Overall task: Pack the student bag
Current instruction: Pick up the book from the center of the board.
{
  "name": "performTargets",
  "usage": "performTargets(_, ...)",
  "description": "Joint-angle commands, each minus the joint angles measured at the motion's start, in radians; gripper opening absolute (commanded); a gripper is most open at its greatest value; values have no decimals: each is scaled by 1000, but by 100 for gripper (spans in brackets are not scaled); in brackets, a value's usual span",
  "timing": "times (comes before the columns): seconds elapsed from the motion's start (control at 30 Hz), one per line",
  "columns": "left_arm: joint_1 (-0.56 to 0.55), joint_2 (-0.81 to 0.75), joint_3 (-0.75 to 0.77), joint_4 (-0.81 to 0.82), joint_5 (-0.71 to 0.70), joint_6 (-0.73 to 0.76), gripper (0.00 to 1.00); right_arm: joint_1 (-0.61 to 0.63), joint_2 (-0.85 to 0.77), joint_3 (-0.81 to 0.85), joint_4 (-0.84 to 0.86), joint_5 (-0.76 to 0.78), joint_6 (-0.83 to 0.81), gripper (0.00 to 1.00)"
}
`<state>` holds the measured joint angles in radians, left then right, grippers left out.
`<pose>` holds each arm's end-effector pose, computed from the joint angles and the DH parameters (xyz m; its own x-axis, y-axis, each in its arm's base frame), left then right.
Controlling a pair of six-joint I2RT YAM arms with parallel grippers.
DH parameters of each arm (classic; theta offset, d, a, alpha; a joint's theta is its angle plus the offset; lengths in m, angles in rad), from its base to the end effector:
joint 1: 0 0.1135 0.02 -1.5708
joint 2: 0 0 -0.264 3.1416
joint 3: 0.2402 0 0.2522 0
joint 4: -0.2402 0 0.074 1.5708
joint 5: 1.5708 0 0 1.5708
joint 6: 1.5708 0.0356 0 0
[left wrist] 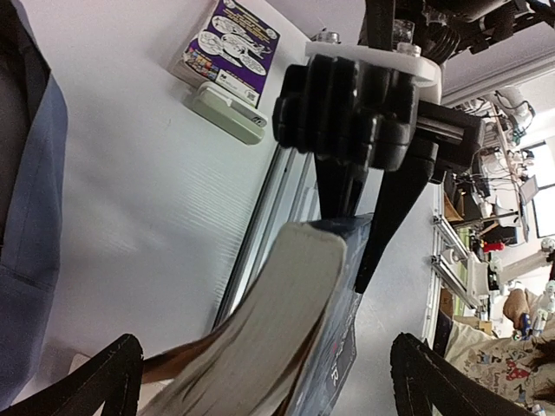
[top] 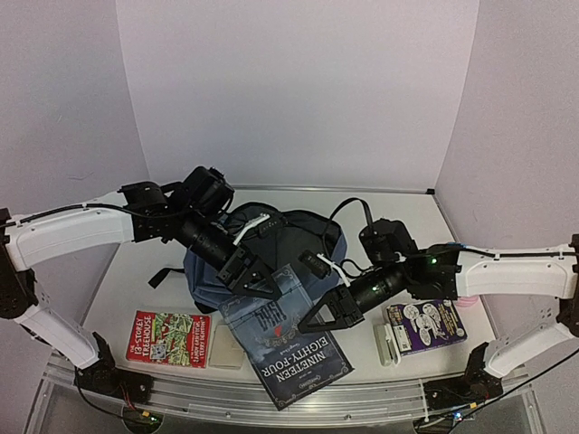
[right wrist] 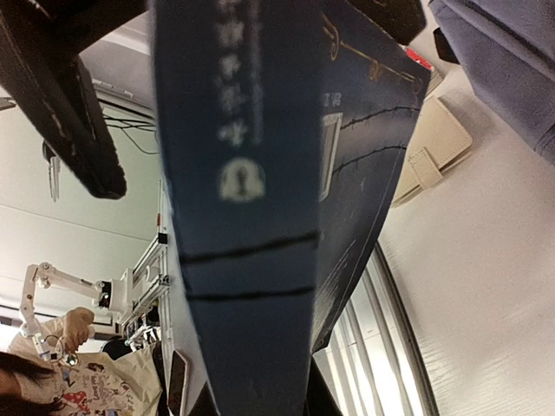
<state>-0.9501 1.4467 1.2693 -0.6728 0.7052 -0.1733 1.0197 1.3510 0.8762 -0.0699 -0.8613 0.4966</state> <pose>0.1590 -0.2621 0.3153 -0.5802 0.5857 -0.5660 0.7798 0.1989 -0.5935 0.1293 0.2619 0.2622 -0.6649 -0.4890 -0.5647 -0.6574 0.0242 0.7531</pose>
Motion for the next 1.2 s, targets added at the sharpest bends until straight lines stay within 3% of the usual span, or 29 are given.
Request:
performTargets(0.0,1,18,41,16,136,22,100,1,-47,73,72,-116,-32,0)
performTargets(0.4,0,46,4,63,297,-25,92,6,-47,89,71,-154,-48,0)
performTargets(0.63,0,55,-7,96,352,-45,49,6,-65,89,71,-144,-57,0)
performTargets(0.93,-1,30,-56,139,357,-89,7,4,-79,63,71,-42,-82,0)
performTargets(1.03,1,-7,-85,191,312,-118,0,-3,-93,63,71,40,-93,19)
performTargets(1.17,11,-108,-163,322,206,-195,0,-15,-136,51,72,152,-115,65)
